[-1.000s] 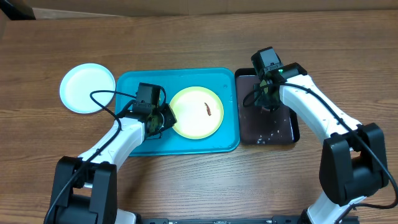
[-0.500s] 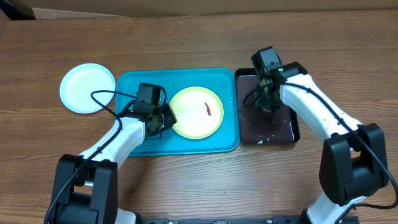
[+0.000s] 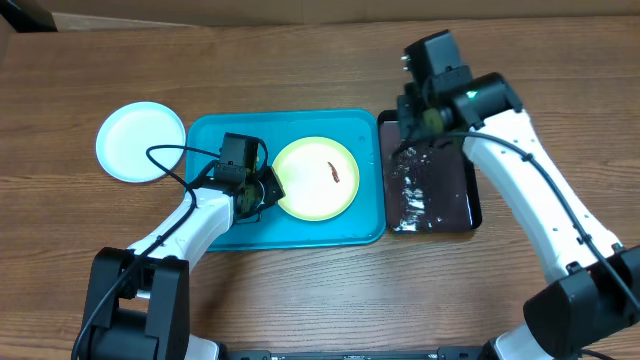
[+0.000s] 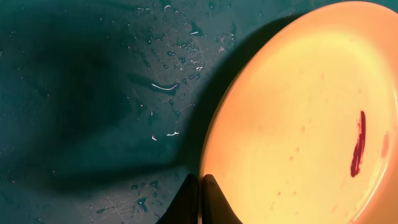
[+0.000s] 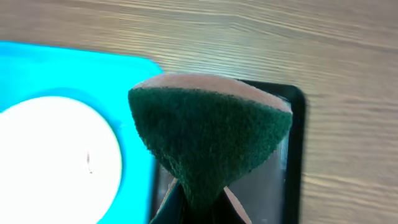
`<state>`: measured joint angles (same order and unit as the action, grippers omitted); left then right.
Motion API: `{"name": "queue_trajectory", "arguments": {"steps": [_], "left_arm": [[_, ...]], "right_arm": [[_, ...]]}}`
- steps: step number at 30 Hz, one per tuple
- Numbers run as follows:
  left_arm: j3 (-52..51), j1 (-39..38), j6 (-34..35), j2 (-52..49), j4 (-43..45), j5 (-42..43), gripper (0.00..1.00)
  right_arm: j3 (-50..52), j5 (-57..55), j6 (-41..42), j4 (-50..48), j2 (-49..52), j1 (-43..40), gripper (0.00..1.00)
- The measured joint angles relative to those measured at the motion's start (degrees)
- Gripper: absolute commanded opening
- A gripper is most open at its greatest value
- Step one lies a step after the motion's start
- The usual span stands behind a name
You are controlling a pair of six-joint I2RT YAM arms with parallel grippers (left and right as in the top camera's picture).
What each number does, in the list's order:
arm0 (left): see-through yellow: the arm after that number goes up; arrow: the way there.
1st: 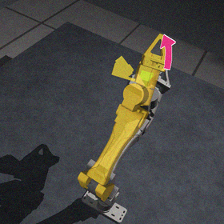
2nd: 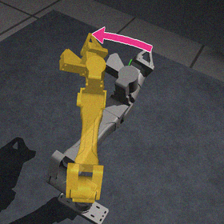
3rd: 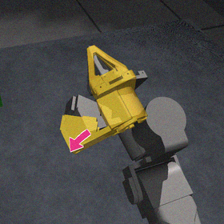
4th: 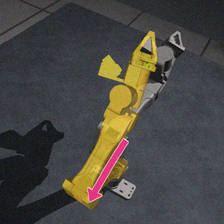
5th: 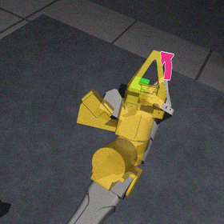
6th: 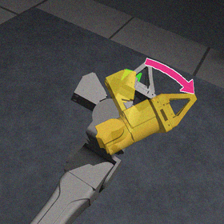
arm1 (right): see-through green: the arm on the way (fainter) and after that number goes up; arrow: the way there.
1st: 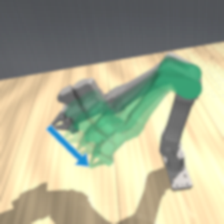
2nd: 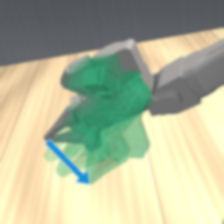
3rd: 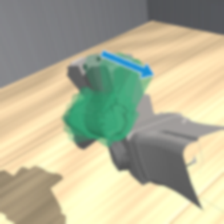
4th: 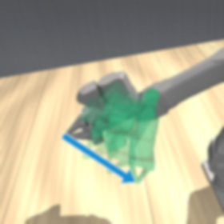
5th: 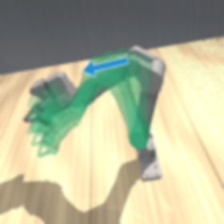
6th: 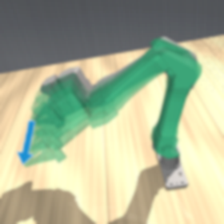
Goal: Clean dirty plates on tray and stack at the side
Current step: 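Carry the green sponge with the right gripper over to the yellow plate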
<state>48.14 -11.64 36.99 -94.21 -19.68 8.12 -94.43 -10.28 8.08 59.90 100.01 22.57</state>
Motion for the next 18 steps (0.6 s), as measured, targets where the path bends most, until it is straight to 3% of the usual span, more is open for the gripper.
{"name": "queue_trajectory", "arguments": {"steps": [10, 18], "left_arm": [[0.0, 0.0, -0.13, 0.0, -0.04, 0.0, 0.04], [0.0, 0.0, -0.15, -0.02, 0.37, 0.2, 0.04]], "right_arm": [[0.02, -5.35, 2.19, 3.17, 0.13, 4.42, 0.04], [0.07, -0.04, 3.3, -1.73, 0.13, 4.66, 0.04]]}}
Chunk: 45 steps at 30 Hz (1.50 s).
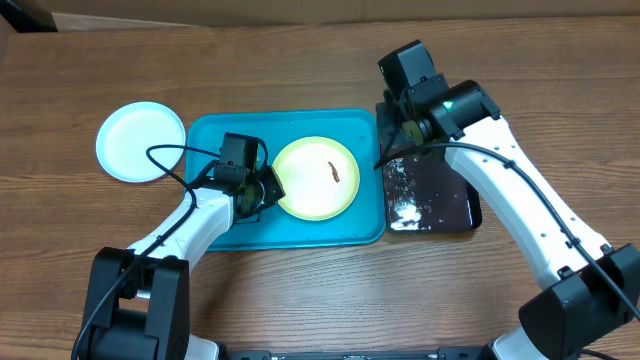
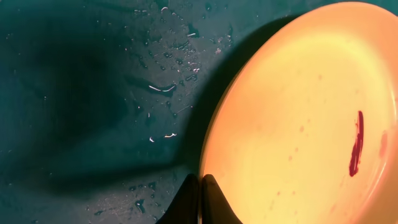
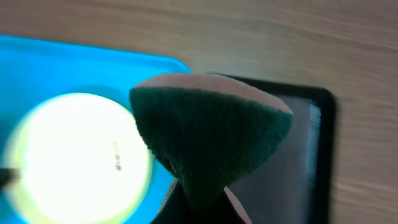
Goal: Clean dirty plates on tray and stack at the side
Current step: 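Carry the green sponge with the right gripper over to the yellow plate, then scrub the yellow plate with the sponge in the right gripper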
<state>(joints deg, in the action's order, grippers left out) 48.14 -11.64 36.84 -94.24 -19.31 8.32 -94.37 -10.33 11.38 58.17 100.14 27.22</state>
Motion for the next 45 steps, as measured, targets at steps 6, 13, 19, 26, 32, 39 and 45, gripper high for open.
{"name": "queue_trajectory", "arguments": {"steps": [6, 13, 19, 26, 32, 39, 45], "left_arm": [[0.0, 0.0, 0.02, -0.09, 0.04, 0.04, 0.04], [0.0, 0.0, 0.02, -0.09, 0.04, 0.04, 0.04], [0.0, 0.0, 0.0, -0.09, 0.04, 0.04, 0.04], [0.0, 0.0, 0.0, -0.09, 0.04, 0.04, 0.04], [0.0, 0.0, 0.0, -0.09, 0.04, 0.04, 0.04], [0.0, 0.0, 0.0, -0.09, 0.04, 0.04, 0.04], [0.0, 0.0, 0.0, -0.09, 0.04, 0.04, 0.04]], "right_arm": [[0.02, 7.02, 0.44, -5.9, 0.02, 3.02, 0.04], [0.04, 2.27, 0.39, -6.1, 3.72, 9.55, 0.04], [0.04, -5.57, -0.37, -5.46, 10.78, 12.68, 0.04], [0.04, -8.59, -1.49, -5.16, 16.5, 12.9, 0.04], [0.04, -8.7, -1.79, -4.98, 19.87, 12.9, 0.04], [0.22, -8.52, -2.01, -5.31, 21.68, 12.9, 0.04], [0.22, -8.46, -2.01, -6.1, 24.02, 12.9, 0.04]]}}
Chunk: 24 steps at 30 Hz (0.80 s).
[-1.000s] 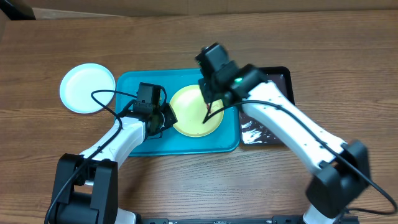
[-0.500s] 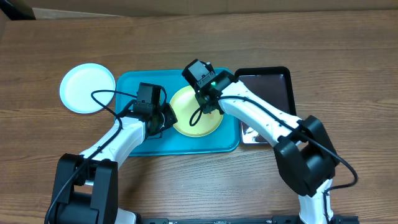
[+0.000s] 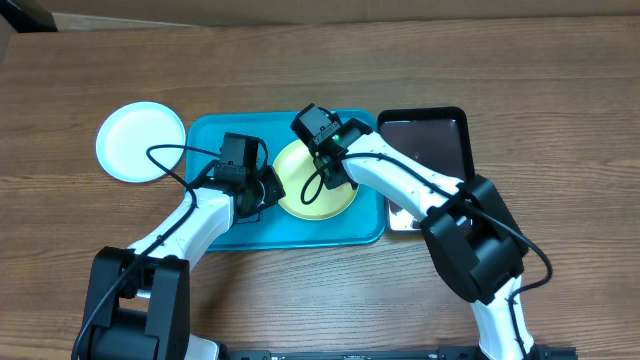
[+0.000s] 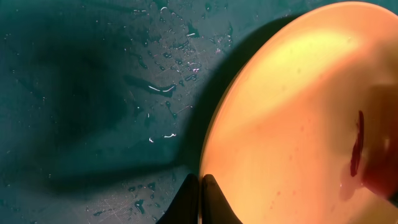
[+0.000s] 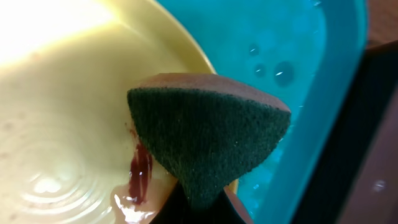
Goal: Clean dirty plates on tray and stack at the side
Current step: 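Scrub the yellow plate with the sponge in the right gripper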
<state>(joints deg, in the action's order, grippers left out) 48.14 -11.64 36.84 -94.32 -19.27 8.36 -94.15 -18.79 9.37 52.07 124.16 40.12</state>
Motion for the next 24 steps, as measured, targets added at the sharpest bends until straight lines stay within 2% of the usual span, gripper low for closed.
{"name": "queue_trajectory", "arguments": {"steps": [11, 24], "left_arm": [[0.0, 0.0, 0.0, 0.0, -0.04, 0.02, 0.04], [0.0, 0.0, -0.04, 0.0, -0.28, -0.33, 0.04]], "right_arm": [[-0.37, 2.67, 0.52, -1.33, 2.47, -0.07, 0.04], [-1.07, 18.58, 0.96, -2.8, 2.49, -1.6, 0.04]]}}
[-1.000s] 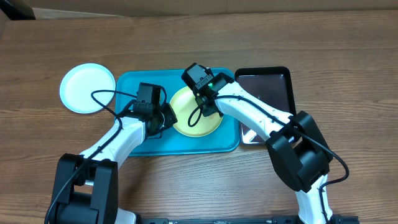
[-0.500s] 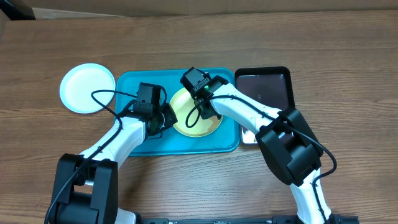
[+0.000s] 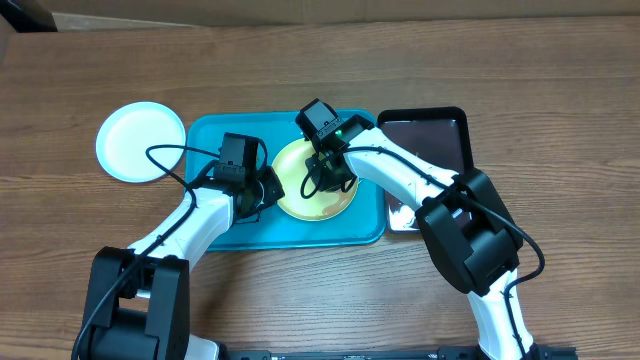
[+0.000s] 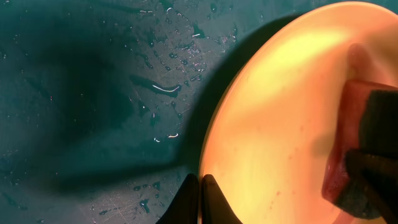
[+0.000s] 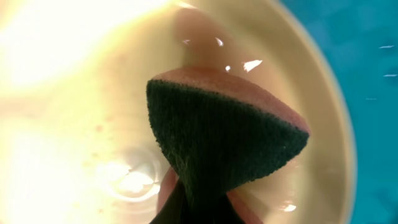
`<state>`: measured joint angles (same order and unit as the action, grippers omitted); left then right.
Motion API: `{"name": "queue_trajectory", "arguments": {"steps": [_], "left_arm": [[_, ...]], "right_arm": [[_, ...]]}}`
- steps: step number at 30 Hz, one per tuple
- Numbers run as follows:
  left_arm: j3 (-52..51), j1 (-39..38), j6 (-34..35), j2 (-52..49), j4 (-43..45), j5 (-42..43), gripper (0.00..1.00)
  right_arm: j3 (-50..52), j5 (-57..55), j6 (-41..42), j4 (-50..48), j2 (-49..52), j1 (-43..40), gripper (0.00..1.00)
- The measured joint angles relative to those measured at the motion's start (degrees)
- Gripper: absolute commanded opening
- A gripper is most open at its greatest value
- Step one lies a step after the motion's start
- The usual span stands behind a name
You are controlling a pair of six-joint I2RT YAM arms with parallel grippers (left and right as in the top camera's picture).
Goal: Clean dirty plates on tray and stack at the side
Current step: 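Scrub the yellow plate with the sponge in the right gripper, then drop the sponge into the black tray and raise the right arm away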
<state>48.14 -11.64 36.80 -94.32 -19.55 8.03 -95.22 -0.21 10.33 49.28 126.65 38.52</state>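
Observation:
A yellow plate (image 3: 305, 195) lies in the blue tray (image 3: 215, 135). My left gripper (image 4: 200, 182) is shut on the plate's left rim (image 4: 211, 149). My right gripper (image 5: 199, 208) is shut on a green sponge (image 5: 227, 140) with a brown back, pressed onto the wet plate (image 5: 74, 124). In the left wrist view the sponge (image 4: 367, 155) sits on the plate's right side, where it covers the spot. The overhead view shows the right gripper (image 3: 328, 172) over the plate's middle.
A clean white plate (image 3: 140, 140) lies on the wooden table left of the tray. A black tray (image 3: 430, 135) with some foam stands right of the blue tray. Water drops (image 4: 155, 87) lie on the blue tray's floor.
The sponge in my right gripper went from beside the red smear to flat on the plate, covering it. The left gripper has kept its hold on the rim.
My right gripper held the sponge over the black tray, then nearer the blue tray. Later it was at the yellow plate beside a red smear. Now the sponge lies on that spot. My left gripper pinched the plate's rim throughout.

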Motion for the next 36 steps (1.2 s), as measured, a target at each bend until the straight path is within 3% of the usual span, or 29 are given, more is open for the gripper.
{"name": "queue_trajectory", "arguments": {"steps": [9, 13, 20, 30, 36], "left_arm": [[0.0, 0.0, -0.7, 0.0, -0.04, -0.02, 0.04], [0.0, 0.0, -0.83, 0.0, -0.02, 0.07, 0.04], [0.0, 0.0, -1.01, 0.0, 0.07, 0.35, 0.04], [0.0, 0.0, -1.01, 0.0, 0.02, 0.46, 0.04], [0.0, 0.0, -1.01, 0.0, 0.02, 0.5, 0.05]], "right_arm": [[-0.37, 8.04, 0.59, -0.09, 0.28, -0.09, 0.04], [-1.44, 17.16, -1.7, 2.36, 0.42, -0.68, 0.04], [-9.62, 27.45, -4.61, 8.15, -0.85, -4.42, 0.04], [-13.2, 18.34, -5.44, 23.26, -9.16, -18.62, 0.04], [-10.64, 7.13, -4.22, 25.35, -9.16, -24.85, 0.04]]}}
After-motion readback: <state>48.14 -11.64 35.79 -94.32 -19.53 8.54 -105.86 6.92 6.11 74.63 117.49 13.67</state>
